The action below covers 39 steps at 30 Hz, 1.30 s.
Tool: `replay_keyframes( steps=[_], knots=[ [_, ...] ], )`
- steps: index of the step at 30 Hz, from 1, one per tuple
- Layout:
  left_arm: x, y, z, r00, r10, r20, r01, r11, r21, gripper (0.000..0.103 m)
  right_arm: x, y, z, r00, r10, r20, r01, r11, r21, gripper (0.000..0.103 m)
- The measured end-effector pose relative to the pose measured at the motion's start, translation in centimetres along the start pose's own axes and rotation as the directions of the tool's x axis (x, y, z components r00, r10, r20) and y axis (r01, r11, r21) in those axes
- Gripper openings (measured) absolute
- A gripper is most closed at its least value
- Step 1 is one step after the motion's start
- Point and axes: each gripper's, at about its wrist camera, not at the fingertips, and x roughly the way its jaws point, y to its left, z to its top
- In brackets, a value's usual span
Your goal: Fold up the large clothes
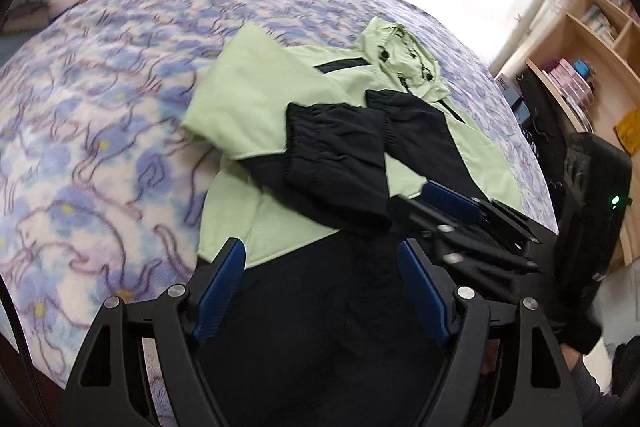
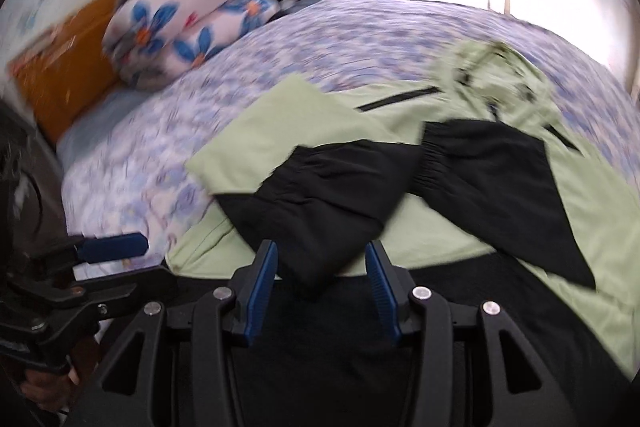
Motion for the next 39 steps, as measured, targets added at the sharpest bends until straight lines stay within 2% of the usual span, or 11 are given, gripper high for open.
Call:
replay_keyframes(
  steps=[4,10,12,13,17,20,23,25,27,32,39],
  knots=[
    [0.4,0.9,-0.4,0.998,0.057,-0.003,-0.057,0.998,-0.019,0.077,2.9,2.6,0.2,0.998,-0.045,-0.045,0.038,0.989,-0.14,0.046],
    [0.2,2.8,-0.6,0.999,0.034,-0.005,-0.034,0.997,-0.07,0.077,7.0,2.2,0.6,0.982,-0.103,-0.157,0.076,0.982,-0.172,0.045],
    [0.0,3.1,-0.6,0.999,0.036,0.001,-0.035,0.996,-0.078,0.077,7.4,1.6,1.1,0.981,-0.073,-0.179,0.048,0.989,-0.141,0.009],
    [0.0,3.1,-0.5,0.999,0.036,0.005,-0.036,0.996,-0.078,0.077,7.1,1.4,1.6,0.983,-0.064,-0.172,0.042,0.991,-0.129,0.007],
    [-0.4,2.4,-0.1,0.998,0.043,0.036,-0.04,0.997,-0.059,0.077,2.2,-0.4,5.3,0.999,-0.05,-0.001,0.05,0.996,-0.067,0.006],
    [-0.5,1.6,0.3,0.998,0.036,0.059,-0.034,0.998,-0.044,0.077,-4.5,-4.6,8.0,0.974,-0.058,0.221,0.039,0.995,0.089,0.006],
    [-0.3,1.0,0.4,0.998,0.018,0.064,-0.017,0.999,-0.027,0.077,-9.3,-10.6,7.3,0.933,-0.157,0.325,0.044,0.943,0.33,0.008],
    [0.2,0.7,0.3,0.998,0.011,0.054,-0.01,1.0,-0.016,0.077,-10.3,-14.3,4.7,0.933,-0.236,0.274,0.083,0.878,0.472,0.027],
    [1.1,0.4,0.3,0.999,0.008,0.031,-0.008,1.0,-0.004,0.077,-9.6,-16.7,1.4,0.958,-0.242,0.156,0.126,0.839,0.53,0.057],
    [3.5,-0.1,1.8,1.0,0.024,-0.011,-0.024,0.999,0.043,0.077,-7.0,-19.7,-7.1,0.974,-0.208,-0.094,0.224,0.796,0.563,0.057],
    [8.5,1.4,8.9,0.993,0.095,-0.064,-0.09,0.993,0.078,0.077,-7.5,-24.5,-6.8,0.987,-0.156,-0.035,0.142,0.761,0.633,0.058]
  ],
)
